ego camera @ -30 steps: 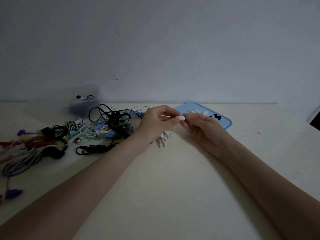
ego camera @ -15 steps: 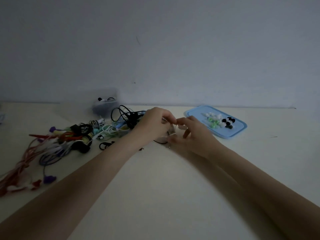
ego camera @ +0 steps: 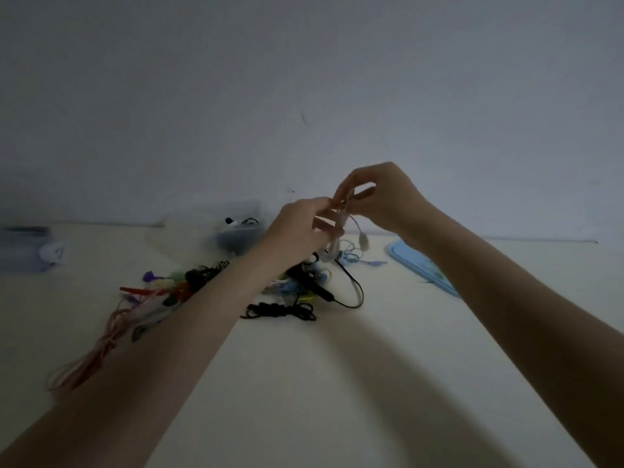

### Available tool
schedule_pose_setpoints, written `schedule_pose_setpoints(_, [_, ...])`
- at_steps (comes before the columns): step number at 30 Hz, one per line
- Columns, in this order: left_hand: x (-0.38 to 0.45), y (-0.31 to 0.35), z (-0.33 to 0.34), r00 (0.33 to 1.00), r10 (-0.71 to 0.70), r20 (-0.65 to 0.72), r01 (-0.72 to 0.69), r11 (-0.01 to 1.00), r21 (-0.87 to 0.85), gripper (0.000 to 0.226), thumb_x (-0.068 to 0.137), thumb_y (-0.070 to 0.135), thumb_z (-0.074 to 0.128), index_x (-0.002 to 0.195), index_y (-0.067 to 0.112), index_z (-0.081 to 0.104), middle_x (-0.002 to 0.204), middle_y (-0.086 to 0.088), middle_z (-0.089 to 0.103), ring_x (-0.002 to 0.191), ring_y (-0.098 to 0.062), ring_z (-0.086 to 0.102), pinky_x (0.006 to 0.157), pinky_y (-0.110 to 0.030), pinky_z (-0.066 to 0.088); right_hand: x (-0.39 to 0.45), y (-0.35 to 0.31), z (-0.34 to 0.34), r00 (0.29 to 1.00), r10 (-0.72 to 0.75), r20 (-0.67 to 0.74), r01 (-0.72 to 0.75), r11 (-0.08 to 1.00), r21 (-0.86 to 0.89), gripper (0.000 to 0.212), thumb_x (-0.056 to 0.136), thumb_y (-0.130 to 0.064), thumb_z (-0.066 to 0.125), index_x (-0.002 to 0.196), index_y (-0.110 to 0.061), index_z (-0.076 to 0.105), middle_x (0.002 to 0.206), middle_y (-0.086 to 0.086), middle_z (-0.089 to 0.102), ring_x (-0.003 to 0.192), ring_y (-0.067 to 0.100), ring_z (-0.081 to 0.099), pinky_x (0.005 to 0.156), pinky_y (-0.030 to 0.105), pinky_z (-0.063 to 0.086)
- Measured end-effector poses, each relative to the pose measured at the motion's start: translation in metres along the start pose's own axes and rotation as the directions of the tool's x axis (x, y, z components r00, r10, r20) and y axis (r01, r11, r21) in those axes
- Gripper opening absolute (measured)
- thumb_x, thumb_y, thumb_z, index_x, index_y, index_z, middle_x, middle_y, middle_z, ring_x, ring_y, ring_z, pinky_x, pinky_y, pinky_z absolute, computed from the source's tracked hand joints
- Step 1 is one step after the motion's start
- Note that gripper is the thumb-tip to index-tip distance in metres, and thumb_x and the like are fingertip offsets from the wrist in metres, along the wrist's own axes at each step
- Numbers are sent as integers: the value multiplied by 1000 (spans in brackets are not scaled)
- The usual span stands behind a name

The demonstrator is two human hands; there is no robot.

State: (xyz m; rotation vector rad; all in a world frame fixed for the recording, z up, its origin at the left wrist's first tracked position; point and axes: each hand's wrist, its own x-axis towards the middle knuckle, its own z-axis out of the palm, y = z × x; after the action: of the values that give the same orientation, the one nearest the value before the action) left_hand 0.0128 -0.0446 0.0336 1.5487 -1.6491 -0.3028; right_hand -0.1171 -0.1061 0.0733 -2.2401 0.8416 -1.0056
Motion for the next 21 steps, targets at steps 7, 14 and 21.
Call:
schedule_pose_setpoints(7, [4,-43,-95,931,-271,-247,173,919,-355,13,91,9,56,103,13,60,83,-1,68,62,0,63,68,-16,49,76,-45,77,997,62,-39,-42,918,395,32,75,13,60,65,-18,62,76,3,61,79,21,61,80,38,56])
schedule_pose_setpoints(14, [15,-107,-124,910,-340,-238,368,926,86,15,85,11,62,97,18,67,109,-5,65,92,-15,59,83,-25,41,88,-28,141,988,76,137,-94,988,126,25,82,8,56,95,-7,69,101,8,66,89,21,62,81,25,52])
schedule_pose_setpoints(21, [9,-72,-99,989,-102,-105,130,945,299,20,90,11,55,107,17,63,120,-5,51,106,-16,55,94,-29,44,75,-9,96,960,-122,253,206,918,-338,38,87,7,46,108,-15,69,125,7,60,116,18,53,82,8,29])
